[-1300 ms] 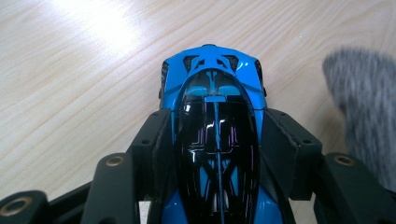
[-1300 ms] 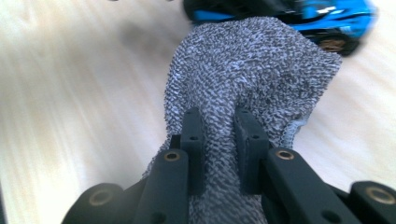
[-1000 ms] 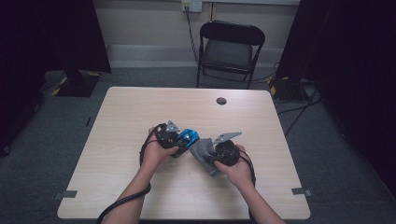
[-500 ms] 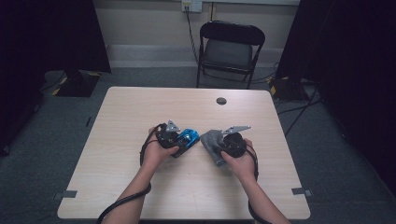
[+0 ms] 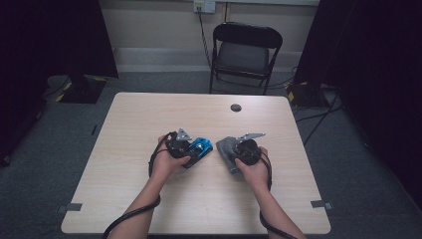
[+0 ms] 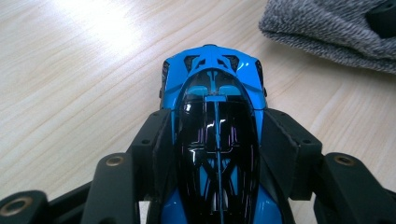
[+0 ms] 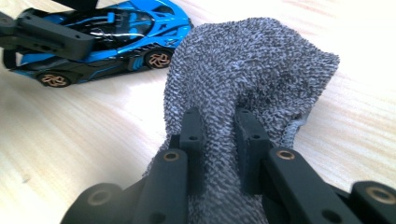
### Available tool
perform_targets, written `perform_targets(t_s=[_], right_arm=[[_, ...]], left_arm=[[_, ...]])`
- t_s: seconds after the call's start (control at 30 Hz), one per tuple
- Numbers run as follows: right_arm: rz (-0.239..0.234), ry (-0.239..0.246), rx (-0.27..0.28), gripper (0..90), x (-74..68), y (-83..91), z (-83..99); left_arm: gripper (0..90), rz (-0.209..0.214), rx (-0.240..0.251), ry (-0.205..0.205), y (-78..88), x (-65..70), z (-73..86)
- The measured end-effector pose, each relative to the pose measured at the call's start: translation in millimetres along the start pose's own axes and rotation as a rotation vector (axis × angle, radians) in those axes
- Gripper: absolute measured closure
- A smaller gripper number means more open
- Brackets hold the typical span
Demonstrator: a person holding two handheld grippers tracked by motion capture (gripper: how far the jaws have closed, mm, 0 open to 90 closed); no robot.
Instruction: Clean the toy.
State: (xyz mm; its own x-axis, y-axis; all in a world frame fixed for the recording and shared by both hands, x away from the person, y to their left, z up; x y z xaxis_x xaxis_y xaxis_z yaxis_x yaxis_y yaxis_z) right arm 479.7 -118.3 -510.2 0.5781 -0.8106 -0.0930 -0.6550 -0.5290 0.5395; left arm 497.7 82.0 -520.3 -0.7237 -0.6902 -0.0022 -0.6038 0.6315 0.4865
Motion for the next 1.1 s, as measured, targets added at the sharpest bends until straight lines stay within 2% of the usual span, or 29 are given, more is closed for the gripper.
perform_targets(t_s=[0.37, 0.47, 0.57, 0.63, 0.73, 1.1], right_arm=[[0.033, -0.019, -0.013, 75.6, 0.9, -17.4, 4.6], [0.031, 0.014, -0.035, 75.6, -3.7, -21.5, 5.9], [0.019, 0.028, -0.038, 75.6, -9.3, -23.2, 5.6], [0.013, 0.040, -0.042, 75.5, -12.1, -23.6, 5.8], [-0.002, 0.036, -0.040, 75.4, -15.7, -23.8, 6.7], [-0.034, 0.026, -0.037, 75.4, -27.6, -22.8, 9.6]], left_arm=[[44.6, 0.001, 0.008, 0.004, 0.0, 0.1, 0.3], [44.6, 0.002, 0.005, 0.003, 0.2, 0.1, 0.2], [44.6, -0.003, 0.006, -0.006, 0.6, -0.9, 0.3], [44.6, 0.000, 0.006, 0.003, 0.4, 0.2, 0.4], [44.6, -0.005, 0.004, -0.008, 0.7, -1.0, 0.3], [44.5, -0.003, 0.003, 0.003, 0.8, 0.5, 0.4]])
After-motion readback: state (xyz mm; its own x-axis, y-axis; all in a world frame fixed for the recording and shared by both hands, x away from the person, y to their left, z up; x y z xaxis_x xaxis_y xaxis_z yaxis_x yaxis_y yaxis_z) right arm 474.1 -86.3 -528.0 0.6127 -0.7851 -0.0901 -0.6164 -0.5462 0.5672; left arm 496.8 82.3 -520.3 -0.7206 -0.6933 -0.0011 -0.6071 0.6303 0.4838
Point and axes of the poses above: each handheld gripper's, and its own axes: y roughly backward along the jaws, z roughly out of its underside, x roughly to its right, the point moved 7 cm from there along -y, roughly forward along the jaws, and after that the axes turned 14 degrees about x, right-handed, at the moved point
